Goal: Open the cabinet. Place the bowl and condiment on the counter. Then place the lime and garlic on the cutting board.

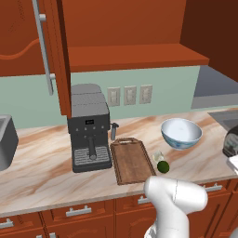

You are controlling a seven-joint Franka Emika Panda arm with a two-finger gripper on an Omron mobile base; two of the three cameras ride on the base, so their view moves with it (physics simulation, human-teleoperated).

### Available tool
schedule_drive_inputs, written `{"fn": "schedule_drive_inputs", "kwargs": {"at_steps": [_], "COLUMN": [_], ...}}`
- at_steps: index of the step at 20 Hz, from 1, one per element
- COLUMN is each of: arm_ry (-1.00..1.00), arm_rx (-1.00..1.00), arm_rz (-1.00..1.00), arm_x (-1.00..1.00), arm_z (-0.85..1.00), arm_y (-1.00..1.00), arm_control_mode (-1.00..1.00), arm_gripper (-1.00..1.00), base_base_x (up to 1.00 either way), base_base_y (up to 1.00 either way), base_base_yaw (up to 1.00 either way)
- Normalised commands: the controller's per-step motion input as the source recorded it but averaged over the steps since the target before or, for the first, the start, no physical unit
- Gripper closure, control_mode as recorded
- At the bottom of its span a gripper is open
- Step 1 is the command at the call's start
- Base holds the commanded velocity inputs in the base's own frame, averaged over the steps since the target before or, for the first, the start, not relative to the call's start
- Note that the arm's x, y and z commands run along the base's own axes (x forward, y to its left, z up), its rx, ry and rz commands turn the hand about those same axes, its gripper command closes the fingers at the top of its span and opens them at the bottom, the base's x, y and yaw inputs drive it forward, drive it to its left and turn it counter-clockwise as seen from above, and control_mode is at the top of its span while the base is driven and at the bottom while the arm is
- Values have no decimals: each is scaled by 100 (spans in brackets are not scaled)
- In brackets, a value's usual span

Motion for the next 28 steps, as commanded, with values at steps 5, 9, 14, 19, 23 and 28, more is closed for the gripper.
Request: {"fn": "schedule_drive_inputs", "kwargs": {"at_steps": [5,9,14,19,23,28], "arm_ry": [-10,-10,-10,-9,-8,-7], "arm_rx": [-1,-1,-1,-2,-3,-5], "arm_rz": [0,0,0,-1,-1,-3], "arm_x": [23,24,27,27,22,13], "arm_z": [-12,-14,-14,-16,-19,-26], "arm_y": [0,0,0,0,0,0], "arm_control_mode": [-100,-100,-100,-100,-100,-100], "arm_gripper": [100,100,100,100,100,100], "base_base_x": [0,0,0,0,0,0], "base_base_y": [0,0,0,0,0,0], "base_base_yaw": [0,0,0,0,0,0]}}
